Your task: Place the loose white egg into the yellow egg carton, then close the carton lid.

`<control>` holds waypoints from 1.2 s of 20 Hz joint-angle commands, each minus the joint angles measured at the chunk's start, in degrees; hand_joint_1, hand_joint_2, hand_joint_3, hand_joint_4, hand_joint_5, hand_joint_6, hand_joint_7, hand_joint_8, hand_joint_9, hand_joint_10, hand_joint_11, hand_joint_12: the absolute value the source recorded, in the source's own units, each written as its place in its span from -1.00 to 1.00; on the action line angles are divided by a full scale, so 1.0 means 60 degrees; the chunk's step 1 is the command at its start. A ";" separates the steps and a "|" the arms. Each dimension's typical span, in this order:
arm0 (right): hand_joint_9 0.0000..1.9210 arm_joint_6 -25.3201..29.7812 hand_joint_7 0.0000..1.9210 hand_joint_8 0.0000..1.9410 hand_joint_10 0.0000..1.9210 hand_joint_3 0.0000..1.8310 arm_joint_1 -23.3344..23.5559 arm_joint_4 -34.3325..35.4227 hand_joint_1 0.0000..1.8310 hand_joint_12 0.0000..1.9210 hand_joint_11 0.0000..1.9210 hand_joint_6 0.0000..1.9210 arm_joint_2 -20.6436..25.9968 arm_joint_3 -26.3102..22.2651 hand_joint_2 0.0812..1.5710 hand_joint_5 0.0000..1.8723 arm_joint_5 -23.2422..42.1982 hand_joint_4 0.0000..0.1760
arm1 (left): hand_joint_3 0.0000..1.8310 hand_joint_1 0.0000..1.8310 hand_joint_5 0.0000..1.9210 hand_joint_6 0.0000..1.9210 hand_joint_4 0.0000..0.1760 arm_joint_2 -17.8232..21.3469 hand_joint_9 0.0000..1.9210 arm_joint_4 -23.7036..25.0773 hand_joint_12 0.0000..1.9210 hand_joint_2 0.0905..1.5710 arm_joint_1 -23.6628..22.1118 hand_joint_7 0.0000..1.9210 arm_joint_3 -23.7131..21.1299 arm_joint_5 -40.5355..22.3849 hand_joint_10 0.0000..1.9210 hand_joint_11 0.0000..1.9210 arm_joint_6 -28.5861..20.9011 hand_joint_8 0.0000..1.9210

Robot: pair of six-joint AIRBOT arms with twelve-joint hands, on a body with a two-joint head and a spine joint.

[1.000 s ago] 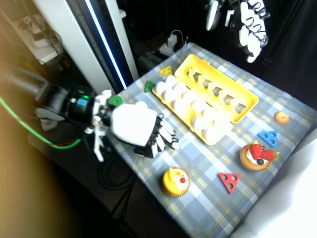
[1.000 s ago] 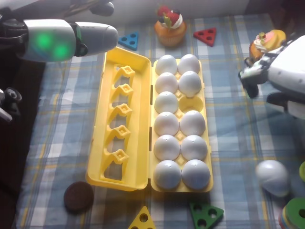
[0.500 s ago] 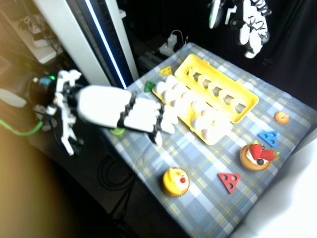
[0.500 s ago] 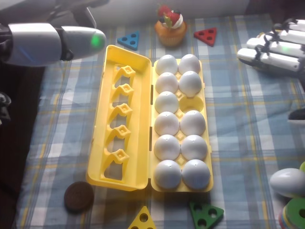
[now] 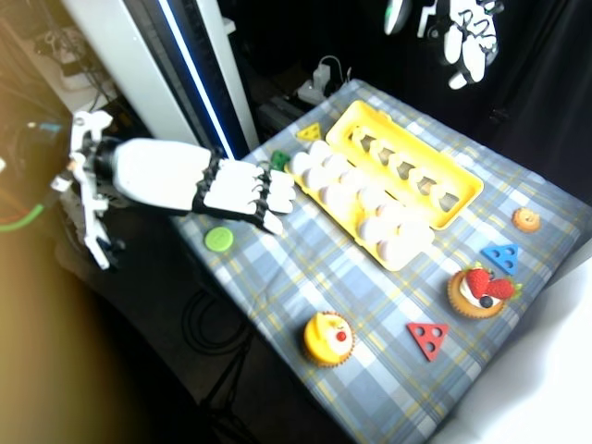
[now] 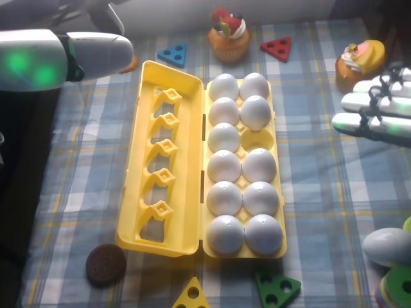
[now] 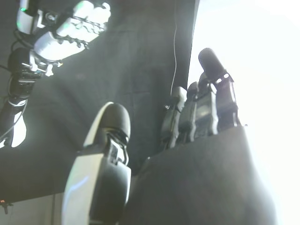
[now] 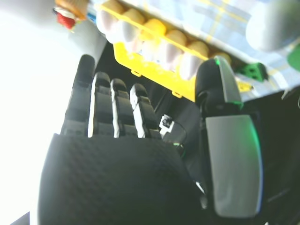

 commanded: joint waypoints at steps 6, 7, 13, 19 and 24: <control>-0.79 0.1647 -0.81 -0.98 -0.87 -1.00 0.0002 -0.1735 0.14 0.48 -1.00 -0.96 -0.0249 0.0093 0.39 -0.85 -0.0095 -1.00 | -1.00 -0.52 -0.90 -1.00 -1.00 0.0013 -0.94 -0.0454 0.27 0.77 -0.0103 -0.97 -0.0042 -0.1001 -1.00 -1.00 0.0066 -1.00; -0.79 0.1997 -0.79 -0.98 -0.85 -1.00 0.0005 -0.2083 0.15 0.40 -1.00 -0.96 -0.0356 0.0160 0.39 -0.85 -0.0280 -1.00 | -1.00 -0.55 -0.90 -1.00 -1.00 0.0008 -0.94 -0.0454 0.27 0.78 -0.0113 -0.97 -0.0042 -0.0986 -1.00 -1.00 0.0075 -1.00; -0.83 0.3631 -0.70 -1.00 -0.51 -1.00 0.0184 -0.3935 0.22 0.41 -1.00 -0.97 -0.1018 0.0525 0.38 -0.76 -0.0968 -1.00 | -1.00 -0.50 -0.89 -1.00 -1.00 -0.0019 -0.94 -0.0453 0.28 0.77 -0.0125 -0.97 -0.0032 -0.0940 -0.99 -1.00 0.0101 -1.00; -0.93 0.4647 -0.66 -0.99 -0.18 -0.99 0.0339 -0.5124 0.22 0.48 -1.00 -0.95 -0.1555 0.0790 0.39 -0.70 -0.1145 -1.00 | -1.00 -0.54 -0.87 -1.00 -1.00 -0.0029 -0.92 -0.0453 0.49 0.79 -0.0136 -0.95 -0.0029 -0.0914 -0.99 -1.00 0.0107 -1.00; -0.81 0.4943 -0.43 -0.89 -0.01 -0.99 0.0348 -0.5461 0.15 0.58 -1.00 -0.75 -0.1792 0.0907 0.48 -0.54 -0.1179 -1.00 | -1.00 -0.62 -0.87 -1.00 -1.00 -0.0038 -0.89 -0.0452 0.53 0.81 -0.0139 -0.92 -0.0025 -0.0906 -0.98 -1.00 0.0109 -1.00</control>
